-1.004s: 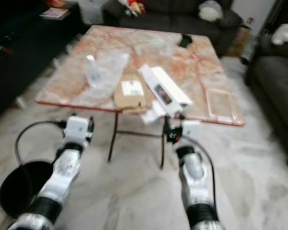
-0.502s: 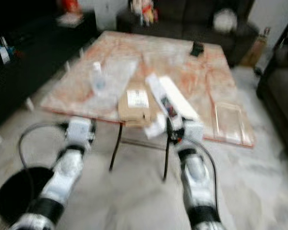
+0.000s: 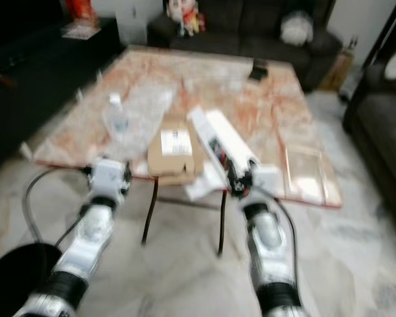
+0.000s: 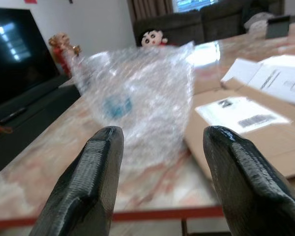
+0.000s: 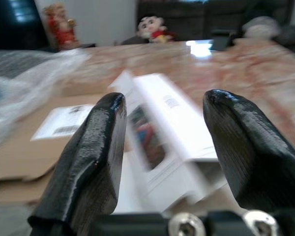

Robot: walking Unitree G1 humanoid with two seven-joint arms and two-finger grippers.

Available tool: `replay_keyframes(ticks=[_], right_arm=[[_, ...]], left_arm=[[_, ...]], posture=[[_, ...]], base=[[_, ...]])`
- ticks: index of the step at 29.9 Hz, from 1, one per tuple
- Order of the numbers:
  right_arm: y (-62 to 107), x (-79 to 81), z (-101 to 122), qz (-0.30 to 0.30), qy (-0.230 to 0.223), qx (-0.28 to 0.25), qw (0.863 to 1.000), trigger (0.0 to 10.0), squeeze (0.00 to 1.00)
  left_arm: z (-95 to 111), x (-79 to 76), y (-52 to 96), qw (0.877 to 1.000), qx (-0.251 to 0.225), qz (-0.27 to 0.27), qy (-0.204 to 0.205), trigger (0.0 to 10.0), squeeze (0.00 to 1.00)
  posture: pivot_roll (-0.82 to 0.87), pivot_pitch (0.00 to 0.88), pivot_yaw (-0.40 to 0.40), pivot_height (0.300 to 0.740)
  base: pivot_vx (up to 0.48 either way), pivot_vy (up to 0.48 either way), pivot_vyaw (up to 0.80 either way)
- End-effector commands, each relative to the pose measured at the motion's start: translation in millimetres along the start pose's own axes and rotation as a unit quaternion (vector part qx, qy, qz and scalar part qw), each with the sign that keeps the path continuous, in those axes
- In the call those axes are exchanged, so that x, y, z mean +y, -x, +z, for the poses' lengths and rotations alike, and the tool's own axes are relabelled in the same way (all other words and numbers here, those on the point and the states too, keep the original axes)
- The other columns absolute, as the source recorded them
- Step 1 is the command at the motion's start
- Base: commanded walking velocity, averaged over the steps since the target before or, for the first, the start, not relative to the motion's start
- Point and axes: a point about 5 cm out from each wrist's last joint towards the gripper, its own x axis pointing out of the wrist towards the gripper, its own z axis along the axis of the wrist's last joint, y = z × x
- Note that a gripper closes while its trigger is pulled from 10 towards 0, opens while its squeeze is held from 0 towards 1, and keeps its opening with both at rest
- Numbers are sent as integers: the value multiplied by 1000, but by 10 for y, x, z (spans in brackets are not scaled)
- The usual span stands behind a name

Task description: Picking trash to rubbish bin

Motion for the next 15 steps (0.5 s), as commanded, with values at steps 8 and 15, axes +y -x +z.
replay_keyframes(ticks=[8, 15], right_arm=[[-68, 101, 88, 23, 9, -19, 1000, 10000, 0], [-61, 118, 80, 26, 1, -21, 999, 10000, 0]], left_arm=[[16, 111, -28, 1000, -6, 11, -8, 10000, 0], [21, 101, -27, 1000, -8, 8, -8, 10000, 0]], posture=[[97, 0, -90, 740], [99, 0, -87, 740]], base=[[327, 0, 166], [327, 0, 775]])
